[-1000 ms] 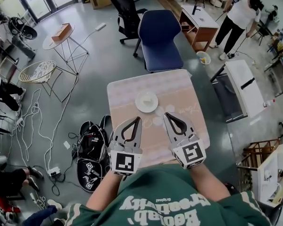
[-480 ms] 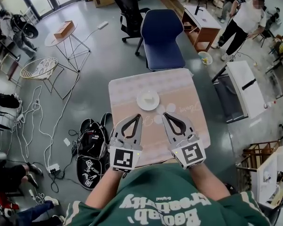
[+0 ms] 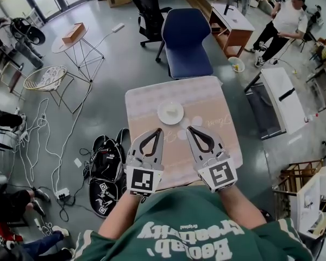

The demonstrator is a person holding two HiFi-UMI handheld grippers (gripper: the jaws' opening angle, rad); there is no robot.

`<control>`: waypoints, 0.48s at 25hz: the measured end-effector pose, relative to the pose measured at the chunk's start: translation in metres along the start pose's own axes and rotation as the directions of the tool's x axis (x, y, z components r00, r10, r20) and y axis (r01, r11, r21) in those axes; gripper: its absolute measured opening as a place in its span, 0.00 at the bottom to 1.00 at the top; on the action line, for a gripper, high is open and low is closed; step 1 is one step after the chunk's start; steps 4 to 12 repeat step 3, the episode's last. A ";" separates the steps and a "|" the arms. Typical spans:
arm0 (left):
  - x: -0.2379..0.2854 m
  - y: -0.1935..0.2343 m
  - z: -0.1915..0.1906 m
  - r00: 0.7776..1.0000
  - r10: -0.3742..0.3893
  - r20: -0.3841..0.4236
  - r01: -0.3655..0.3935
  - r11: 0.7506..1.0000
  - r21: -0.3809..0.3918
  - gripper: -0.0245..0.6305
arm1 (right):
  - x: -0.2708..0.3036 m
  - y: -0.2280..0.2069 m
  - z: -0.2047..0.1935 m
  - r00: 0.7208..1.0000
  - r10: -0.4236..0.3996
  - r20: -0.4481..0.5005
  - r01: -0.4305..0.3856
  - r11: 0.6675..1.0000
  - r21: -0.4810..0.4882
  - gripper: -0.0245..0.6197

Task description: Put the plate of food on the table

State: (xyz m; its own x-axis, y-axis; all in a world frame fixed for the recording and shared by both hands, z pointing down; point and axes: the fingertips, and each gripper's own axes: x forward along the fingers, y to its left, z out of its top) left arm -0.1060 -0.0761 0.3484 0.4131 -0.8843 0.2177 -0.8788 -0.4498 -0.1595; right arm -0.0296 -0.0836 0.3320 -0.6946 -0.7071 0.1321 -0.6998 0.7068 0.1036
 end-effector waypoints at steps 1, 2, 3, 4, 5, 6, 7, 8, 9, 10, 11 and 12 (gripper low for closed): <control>0.000 0.000 0.000 1.000 0.001 0.000 -0.001 1.000 0.003 0.05 | 0.000 0.001 0.000 1.000 0.001 0.002 -0.001 1.000 -0.003 0.06; 0.000 0.000 0.000 1.000 0.001 0.001 -0.001 1.000 0.007 0.05 | 0.000 0.001 0.001 1.000 0.002 0.004 -0.001 1.000 -0.004 0.06; 0.000 0.000 0.001 1.000 0.002 0.002 -0.002 1.000 0.010 0.05 | 0.000 0.002 0.001 1.000 0.002 0.006 -0.002 1.000 -0.005 0.06; 0.000 0.000 0.001 1.000 0.002 0.002 -0.002 1.000 0.010 0.05 | 0.000 0.002 0.001 1.000 0.002 0.006 -0.002 1.000 -0.005 0.06; 0.000 0.000 0.001 1.000 0.002 0.002 -0.002 1.000 0.010 0.05 | 0.000 0.002 0.001 1.000 0.002 0.006 -0.002 1.000 -0.005 0.06; 0.000 0.000 0.001 1.000 0.002 0.002 -0.002 1.000 0.010 0.05 | 0.000 0.002 0.001 1.000 0.002 0.006 -0.002 1.000 -0.005 0.06; 0.000 0.000 0.001 1.000 0.002 0.002 -0.002 1.000 0.010 0.05 | 0.000 0.002 0.001 1.000 0.002 0.006 -0.002 1.000 -0.005 0.06; 0.000 0.000 0.001 1.000 0.002 0.002 -0.002 1.000 0.010 0.05 | 0.000 0.002 0.001 1.000 0.002 0.006 -0.002 1.000 -0.005 0.06; 0.000 0.000 0.001 1.000 0.002 0.002 -0.002 1.000 0.010 0.05 | 0.000 0.002 0.001 1.000 0.002 0.006 -0.002 1.000 -0.005 0.06; 0.000 0.000 0.001 1.000 0.002 0.002 -0.002 1.000 0.010 0.05 | 0.000 0.002 0.001 1.000 0.002 0.006 -0.002 1.000 -0.005 0.06; 0.000 0.000 0.001 1.000 0.002 0.002 -0.002 1.000 0.010 0.05 | 0.000 0.002 0.001 1.000 0.002 0.006 -0.002 1.000 -0.005 0.06; 0.000 0.000 0.001 1.000 0.002 0.002 -0.002 1.000 0.010 0.05 | 0.000 0.002 0.001 1.000 0.002 0.006 -0.002 1.000 -0.005 0.06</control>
